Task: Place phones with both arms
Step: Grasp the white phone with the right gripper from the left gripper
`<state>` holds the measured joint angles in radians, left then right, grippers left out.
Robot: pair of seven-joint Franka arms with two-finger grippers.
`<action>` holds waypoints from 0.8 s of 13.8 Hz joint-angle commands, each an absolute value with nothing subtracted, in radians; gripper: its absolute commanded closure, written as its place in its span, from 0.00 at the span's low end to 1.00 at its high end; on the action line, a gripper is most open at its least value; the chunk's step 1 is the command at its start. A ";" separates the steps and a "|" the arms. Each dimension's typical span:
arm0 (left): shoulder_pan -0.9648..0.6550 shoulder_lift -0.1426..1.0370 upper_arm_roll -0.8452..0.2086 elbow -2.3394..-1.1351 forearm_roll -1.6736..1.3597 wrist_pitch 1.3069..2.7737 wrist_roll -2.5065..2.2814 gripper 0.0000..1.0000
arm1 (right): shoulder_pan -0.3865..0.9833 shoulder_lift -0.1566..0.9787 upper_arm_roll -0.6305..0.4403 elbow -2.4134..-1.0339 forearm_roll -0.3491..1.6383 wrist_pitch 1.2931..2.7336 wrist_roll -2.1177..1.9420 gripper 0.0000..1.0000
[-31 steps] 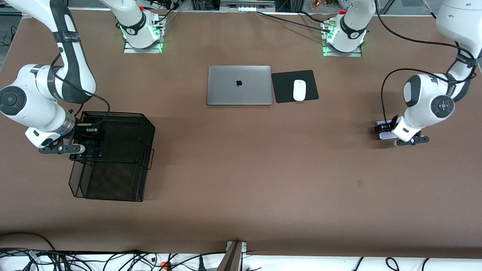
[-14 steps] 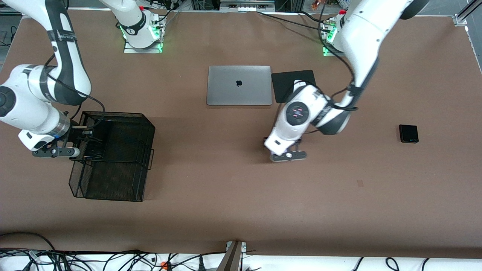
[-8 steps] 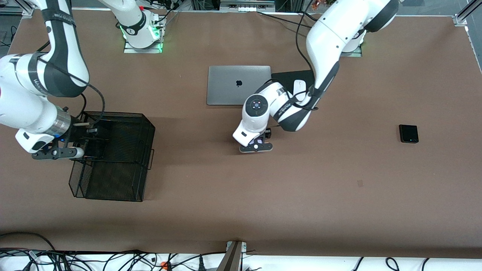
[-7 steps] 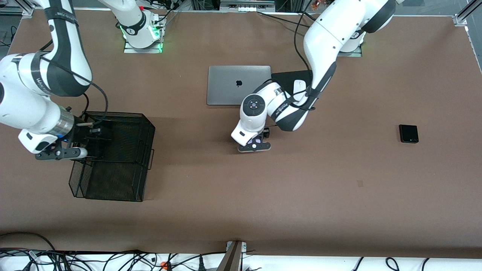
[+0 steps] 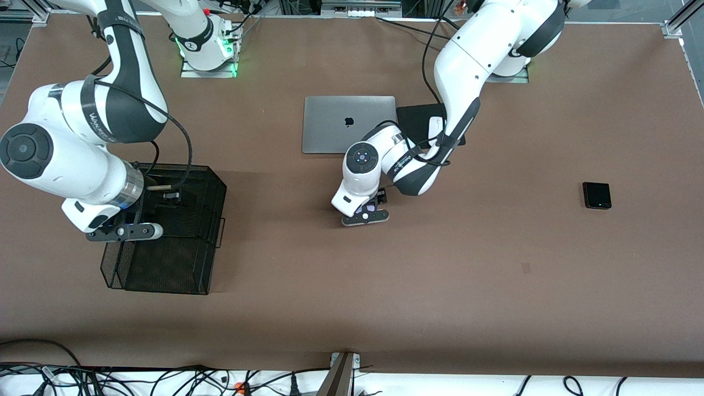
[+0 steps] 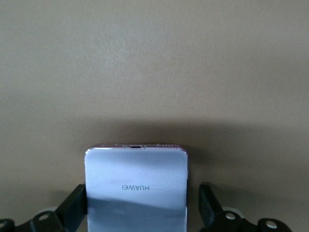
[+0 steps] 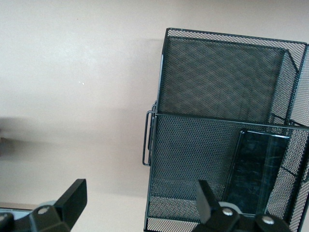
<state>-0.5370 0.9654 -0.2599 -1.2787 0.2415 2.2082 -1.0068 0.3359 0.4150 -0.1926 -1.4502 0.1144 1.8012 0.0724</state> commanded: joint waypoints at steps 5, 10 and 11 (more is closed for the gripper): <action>-0.320 0.812 -0.349 -1.305 0.204 1.886 -0.813 0.00 | 0.455 0.439 -0.198 -1.408 0.130 1.789 0.205 0.00; -0.096 0.625 -0.391 -1.639 0.242 1.888 -0.548 0.00 | 0.691 0.651 -0.198 -1.191 0.160 1.872 0.500 0.00; -0.042 0.582 -0.393 -1.704 0.265 1.891 -0.475 0.00 | 0.725 0.693 -0.198 -1.171 0.160 1.928 0.524 0.00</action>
